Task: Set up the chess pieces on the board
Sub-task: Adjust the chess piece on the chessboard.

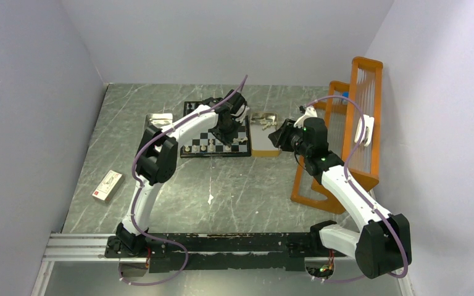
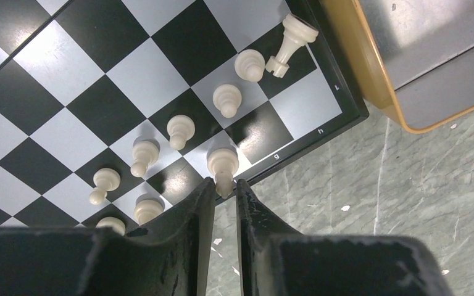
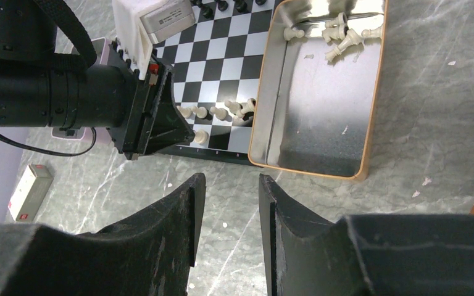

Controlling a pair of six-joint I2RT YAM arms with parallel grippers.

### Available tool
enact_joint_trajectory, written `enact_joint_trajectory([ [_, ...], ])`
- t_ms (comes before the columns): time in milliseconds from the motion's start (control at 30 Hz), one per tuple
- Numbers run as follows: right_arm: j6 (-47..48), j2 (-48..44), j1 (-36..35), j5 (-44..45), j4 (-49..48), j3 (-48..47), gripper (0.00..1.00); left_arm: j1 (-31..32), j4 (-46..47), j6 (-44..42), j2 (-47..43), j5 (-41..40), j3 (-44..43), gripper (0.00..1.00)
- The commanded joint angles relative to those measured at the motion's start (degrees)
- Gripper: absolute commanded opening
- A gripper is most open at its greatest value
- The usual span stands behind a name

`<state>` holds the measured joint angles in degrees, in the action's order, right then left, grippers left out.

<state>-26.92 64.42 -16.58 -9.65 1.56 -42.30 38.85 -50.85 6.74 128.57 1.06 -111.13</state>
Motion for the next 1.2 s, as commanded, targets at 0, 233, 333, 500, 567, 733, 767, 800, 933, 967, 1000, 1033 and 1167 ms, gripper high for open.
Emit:
enact_joint_trajectory([
  [0,0.4,-0.2,0.0,0.1,-1.3,0.6,0.41,0.4,-1.1,-0.6,-1.0,-0.7,-0.1,0.24],
  [233,0.3,0.0,0.0,-0.1,-1.4,0.6,0.41,0.4,-1.3,-0.8,-1.1,-0.8,-0.6,0.19],
  [333,0.1,0.1,0.0,-0.1,-2.1,0.7,0.41,0.4,-1.5,-0.9,-1.1,-1.0,-0.3,0.17],
  [500,0.0,0.2,0.0,-0.2,-2.9,0.7,0.41,0.4,-1.5,-1.0,-1.6,-0.9,0.7,0.13],
  [567,0.0,0.3,0.0,-0.3,-2.9,0.7,0.41,0.4,-1.5,-1.0,-1.8,-0.8,0.9,0.12],
  [733,-0.2,0.3,-0.1,-0.4,-3.1,0.9,0.41,0.4,-1.6,-1.0,-2.2,-0.7,1.0,0.12],
  [767,-0.2,0.3,0.0,-0.5,-3.1,0.9,0.41,0.4,-1.5,-0.9,-2.3,-0.8,1.1,0.12],
  [800,-0.2,0.3,-0.1,-0.5,-3.1,1.0,0.41,0.4,-1.4,-0.9,-2.3,-0.9,1.1,0.11],
  [933,-0.1,0.3,0.0,-0.4,-3.1,1.1,0.41,0.4,-1.6,-1.0,-2.2,-1.0,1.1,0.09],
  [967,-0.1,0.2,0.0,-0.3,-3.1,1.1,0.41,0.4,-1.6,-1.0,-2.2,-1.0,1.2,0.09],
  [1000,-0.1,0.2,0.0,-0.2,-3.1,1.1,0.41,0.4,-1.6,-1.0,-2.2,-0.9,1.2,0.09],
  [1033,-0.1,0.2,0.0,-0.3,-3.1,1.1,0.41,0.4,-1.7,-1.0,-2.1,-0.8,1.2,0.1],
  [1167,-0.1,0.3,-0.1,-0.4,-3.3,1.3,0.41,0.4,-1.9,-1.0,-2.3,-0.8,1.3,0.11],
])
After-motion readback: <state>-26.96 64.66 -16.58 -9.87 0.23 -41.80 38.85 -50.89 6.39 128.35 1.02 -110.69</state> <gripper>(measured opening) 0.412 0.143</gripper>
